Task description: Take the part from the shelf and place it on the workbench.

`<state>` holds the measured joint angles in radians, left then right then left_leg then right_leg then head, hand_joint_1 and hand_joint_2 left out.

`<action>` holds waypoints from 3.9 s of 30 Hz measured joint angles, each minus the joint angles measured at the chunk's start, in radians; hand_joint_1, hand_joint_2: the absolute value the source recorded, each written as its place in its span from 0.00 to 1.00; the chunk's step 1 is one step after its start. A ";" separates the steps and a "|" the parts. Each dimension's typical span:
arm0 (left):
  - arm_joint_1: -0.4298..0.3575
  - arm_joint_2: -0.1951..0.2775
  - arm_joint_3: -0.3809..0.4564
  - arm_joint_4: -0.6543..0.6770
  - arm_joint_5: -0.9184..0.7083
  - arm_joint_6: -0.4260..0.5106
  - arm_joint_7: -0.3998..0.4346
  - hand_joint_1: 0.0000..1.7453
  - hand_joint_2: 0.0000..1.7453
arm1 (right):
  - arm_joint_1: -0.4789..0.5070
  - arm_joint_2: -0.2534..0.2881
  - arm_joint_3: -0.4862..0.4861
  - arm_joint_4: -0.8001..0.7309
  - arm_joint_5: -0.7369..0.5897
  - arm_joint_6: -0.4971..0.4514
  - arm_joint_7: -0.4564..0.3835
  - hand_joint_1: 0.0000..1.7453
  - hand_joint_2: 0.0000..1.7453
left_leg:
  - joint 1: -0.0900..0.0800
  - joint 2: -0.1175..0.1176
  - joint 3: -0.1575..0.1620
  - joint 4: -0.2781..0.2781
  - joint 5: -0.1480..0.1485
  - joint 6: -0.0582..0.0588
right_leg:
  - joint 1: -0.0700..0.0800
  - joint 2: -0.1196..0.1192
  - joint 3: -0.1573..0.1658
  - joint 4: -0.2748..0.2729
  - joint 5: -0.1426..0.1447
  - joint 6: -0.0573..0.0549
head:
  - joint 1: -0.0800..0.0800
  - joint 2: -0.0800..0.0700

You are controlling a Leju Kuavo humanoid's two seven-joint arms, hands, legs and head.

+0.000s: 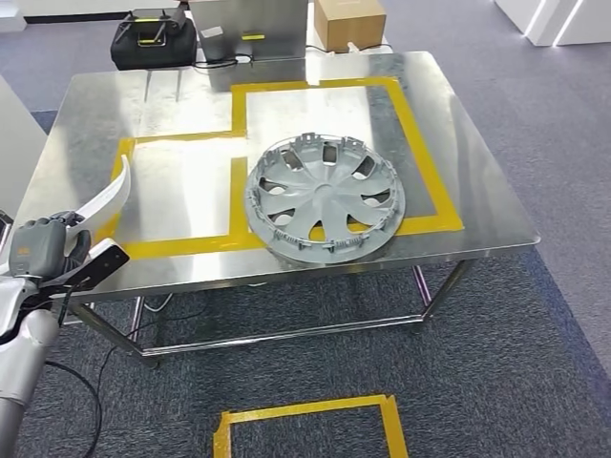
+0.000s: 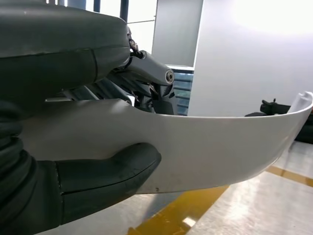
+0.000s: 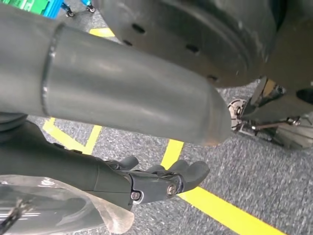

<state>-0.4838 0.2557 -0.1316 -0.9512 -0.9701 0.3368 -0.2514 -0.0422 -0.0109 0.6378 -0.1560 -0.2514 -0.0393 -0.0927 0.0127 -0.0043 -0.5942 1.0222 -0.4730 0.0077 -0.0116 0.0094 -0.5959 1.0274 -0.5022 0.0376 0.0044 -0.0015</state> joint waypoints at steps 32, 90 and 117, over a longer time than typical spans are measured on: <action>-0.018 -0.022 -0.115 0.073 -0.119 -0.041 -0.032 0.00 0.75 | 0.001 -0.002 0.003 0.000 -0.003 0.007 -0.012 0.00 0.00 | -0.003 0.000 0.001 -0.008 0.006 0.013 | 0.001 -0.001 -0.029 0.043 -0.022 0.003 | 0.004 0.000; 0.194 -0.351 0.031 -0.567 0.954 0.218 -0.220 0.00 0.00 | 0.005 0.064 0.002 0.000 -0.062 -0.067 0.037 0.00 0.00 | -0.013 -0.002 0.017 -0.006 -0.006 0.003 | 0.001 -0.010 0.027 -0.026 0.012 -0.006 | 0.003 0.000; 0.221 -0.362 -0.025 -0.567 0.911 0.239 -0.231 0.00 0.00 | 0.000 0.064 0.002 0.000 -0.064 -0.067 0.032 0.00 0.00 | -0.008 0.001 0.061 0.040 -0.065 -0.012 | 0.001 -0.013 -0.008 -0.020 0.048 -0.024 | 0.003 0.000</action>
<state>-0.2623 -0.1059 -0.1563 -1.5186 -0.0589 0.5760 -0.4819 -0.0420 0.0530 0.6401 -0.1560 -0.3154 -0.1067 -0.0603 0.0045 -0.0029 -0.5334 1.0627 -0.5380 -0.0043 -0.0104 -0.0033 -0.6042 1.0070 -0.4544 0.0132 0.0074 -0.0015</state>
